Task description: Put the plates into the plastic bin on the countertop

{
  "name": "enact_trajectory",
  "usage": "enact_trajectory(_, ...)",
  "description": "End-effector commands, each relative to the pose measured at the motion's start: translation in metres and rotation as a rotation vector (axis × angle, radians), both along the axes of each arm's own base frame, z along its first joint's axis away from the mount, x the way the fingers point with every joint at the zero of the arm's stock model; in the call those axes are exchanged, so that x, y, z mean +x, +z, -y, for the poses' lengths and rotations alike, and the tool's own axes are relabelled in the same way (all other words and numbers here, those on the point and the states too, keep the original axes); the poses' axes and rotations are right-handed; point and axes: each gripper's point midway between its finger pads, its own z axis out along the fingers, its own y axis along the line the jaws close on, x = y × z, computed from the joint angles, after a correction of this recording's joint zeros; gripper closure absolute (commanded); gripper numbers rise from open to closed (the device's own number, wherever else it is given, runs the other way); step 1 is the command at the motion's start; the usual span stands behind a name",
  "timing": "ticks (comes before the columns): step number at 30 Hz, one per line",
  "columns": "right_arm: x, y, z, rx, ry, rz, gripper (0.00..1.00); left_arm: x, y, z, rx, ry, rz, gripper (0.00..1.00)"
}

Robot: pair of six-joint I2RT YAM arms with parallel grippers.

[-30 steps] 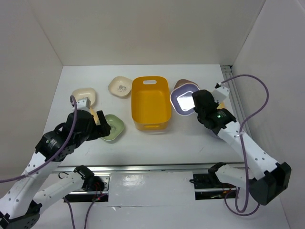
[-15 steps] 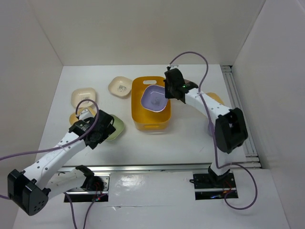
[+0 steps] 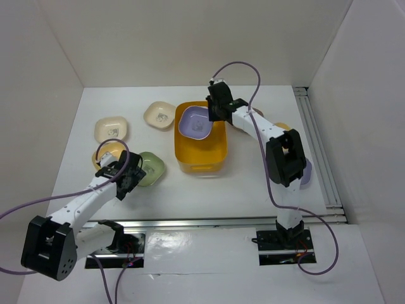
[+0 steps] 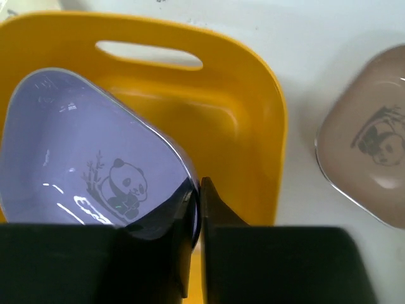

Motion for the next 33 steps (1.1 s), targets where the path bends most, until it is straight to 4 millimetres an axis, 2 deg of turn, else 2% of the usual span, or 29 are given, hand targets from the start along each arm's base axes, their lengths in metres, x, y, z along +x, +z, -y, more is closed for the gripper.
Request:
enact_trajectory(1,0.017,0.015,-0.007,-0.010,-0.021,0.037,0.60,0.023,-0.001,0.007,-0.023,-0.062,0.071,0.03)
enact_trajectory(2,0.017,0.019,-0.010,-0.010,-0.019,0.048,0.44,0.024,-0.003,0.007,-0.024,-0.068,0.063,0.04)
enact_trajectory(3,0.013,0.019,-0.017,-0.010,-0.006,0.048,0.35,0.027,-0.002,0.007,-0.022,-0.076,0.072,0.04)
enact_trajectory(4,0.013,0.034,-0.014,0.000,-0.027,0.076,0.23,0.029,-0.005,0.007,-0.019,-0.084,0.076,0.06)
enact_trajectory(5,0.008,0.041,-0.021,0.008,-0.012,0.088,0.17,0.030,-0.005,0.010,-0.030,-0.089,0.082,0.08)
enact_trajectory(6,0.002,0.051,-0.030,0.019,0.007,0.104,0.03,0.032,-0.004,0.007,-0.025,-0.088,0.088,0.08)
enact_trajectory(7,-0.002,0.061,-0.033,0.020,0.007,0.123,0.00,0.032,-0.004,0.009,-0.027,-0.103,0.083,0.09)
enact_trajectory(8,-0.007,0.084,-0.033,0.032,0.001,0.166,0.00,0.034,-0.005,0.009,-0.027,-0.103,0.085,0.11)
enact_trajectory(9,-0.018,0.093,-0.043,0.043,0.026,0.179,0.00,0.037,-0.003,0.010,-0.026,-0.110,0.097,0.12)
enact_trajectory(10,-0.023,0.105,-0.045,0.051,0.025,0.204,0.00,0.037,-0.003,0.010,-0.026,-0.110,0.097,0.14)
enact_trajectory(11,-0.039,0.123,-0.047,0.070,0.040,0.235,0.00,0.036,-0.006,0.009,-0.023,-0.110,0.085,0.20)
enact_trajectory(13,-0.053,0.141,-0.050,0.105,0.058,0.279,0.00,0.037,-0.009,0.010,-0.026,-0.103,0.080,0.28)
enact_trajectory(14,-0.062,0.137,-0.046,0.094,0.057,0.272,0.00,0.036,-0.014,0.007,-0.022,-0.094,0.063,0.33)
enact_trajectory(15,-0.071,0.157,-0.043,0.116,0.054,0.311,0.00,0.036,-0.016,0.007,-0.026,-0.083,0.057,0.35)
enact_trajectory(17,-0.080,0.171,-0.032,0.125,0.042,0.333,0.00,0.034,-0.023,0.007,-0.031,-0.064,0.033,0.35)
enact_trajectory(18,-0.085,0.178,-0.034,0.135,0.051,0.343,0.00,0.030,-0.028,0.007,-0.031,-0.056,0.016,0.35)
enact_trajectory(20,-0.090,0.179,-0.028,0.128,0.042,0.342,0.00,0.029,-0.031,0.009,-0.043,-0.053,0.006,0.35)
enact_trajectory(21,-0.092,0.188,-0.023,0.134,0.029,0.362,0.00,0.028,-0.036,0.008,-0.047,-0.036,-0.012,0.38)
enact_trajectory(22,-0.094,0.187,-0.021,0.132,0.029,0.359,0.00,0.027,-0.038,0.009,-0.049,-0.028,-0.019,0.47)
enact_trajectory(23,-0.096,0.185,-0.019,0.130,0.029,0.357,0.00,0.024,-0.042,0.008,-0.044,-0.027,-0.040,0.52)
enact_trajectory(25,-0.103,0.191,-0.011,0.135,0.020,0.370,0.00,0.016,-0.053,0.006,-0.045,0.005,-0.089,0.76)
enact_trajectory(26,-0.106,0.186,-0.006,0.121,0.009,0.365,0.00,0.017,-0.053,0.006,-0.041,0.006,-0.103,0.94)
enact_trajectory(27,-0.111,0.194,0.003,0.132,-0.021,0.383,0.00,0.012,-0.056,0.006,-0.039,0.021,-0.133,0.99)
enact_trajectory(28,-0.115,0.195,0.007,0.135,-0.021,0.387,0.00,0.008,-0.059,0.005,-0.036,0.030,-0.154,1.00)
enact_trajectory(31,-0.128,0.201,0.023,0.149,-0.049,0.405,0.00,0.006,-0.050,0.007,-0.036,0.028,-0.162,1.00)
enact_trajectory(32,-0.132,0.200,0.027,0.149,-0.061,0.402,0.00,0.008,-0.042,0.010,-0.045,0.029,-0.140,1.00)
enact_trajectory(33,-0.138,0.203,0.034,0.152,-0.069,0.412,0.00,0.016,-0.022,0.015,-0.053,0.011,-0.071,1.00)
